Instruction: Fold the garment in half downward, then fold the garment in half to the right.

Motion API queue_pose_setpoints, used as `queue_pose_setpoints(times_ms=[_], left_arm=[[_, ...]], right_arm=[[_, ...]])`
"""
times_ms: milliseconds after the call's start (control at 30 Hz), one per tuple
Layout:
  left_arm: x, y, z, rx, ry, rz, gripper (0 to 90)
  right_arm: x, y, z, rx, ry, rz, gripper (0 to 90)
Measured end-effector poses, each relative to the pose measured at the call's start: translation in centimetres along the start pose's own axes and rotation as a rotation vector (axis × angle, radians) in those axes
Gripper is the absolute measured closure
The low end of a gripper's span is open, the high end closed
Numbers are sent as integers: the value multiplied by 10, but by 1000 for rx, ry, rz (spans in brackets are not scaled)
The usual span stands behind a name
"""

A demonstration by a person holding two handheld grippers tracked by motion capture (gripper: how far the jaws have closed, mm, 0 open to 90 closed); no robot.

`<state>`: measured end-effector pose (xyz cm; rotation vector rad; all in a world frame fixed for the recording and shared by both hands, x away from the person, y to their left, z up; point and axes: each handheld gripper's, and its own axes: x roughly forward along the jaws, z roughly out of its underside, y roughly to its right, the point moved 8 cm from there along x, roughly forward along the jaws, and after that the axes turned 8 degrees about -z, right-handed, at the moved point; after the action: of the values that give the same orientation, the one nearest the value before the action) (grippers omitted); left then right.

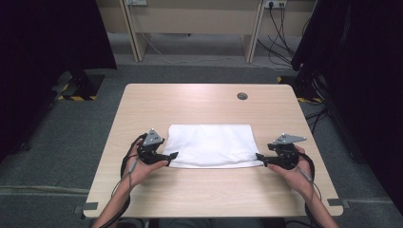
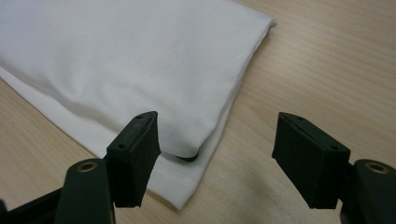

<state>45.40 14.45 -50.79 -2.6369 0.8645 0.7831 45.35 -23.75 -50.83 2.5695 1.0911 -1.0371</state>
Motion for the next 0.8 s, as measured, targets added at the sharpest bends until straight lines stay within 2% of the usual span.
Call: queue_pose_setpoints(times_ms=[133, 533, 800], left_arm=[[-1, -1, 0, -3, 2, 0, 191], [-4, -4, -2, -5, 7, -2, 194], [4, -20, -13, -18, 10, -16, 210]], right_arm=[[-6, 3, 4, 19, 14, 5, 312], [-11, 5, 3, 24, 37, 9, 307], [-7, 1, -6, 3, 40, 0, 295]])
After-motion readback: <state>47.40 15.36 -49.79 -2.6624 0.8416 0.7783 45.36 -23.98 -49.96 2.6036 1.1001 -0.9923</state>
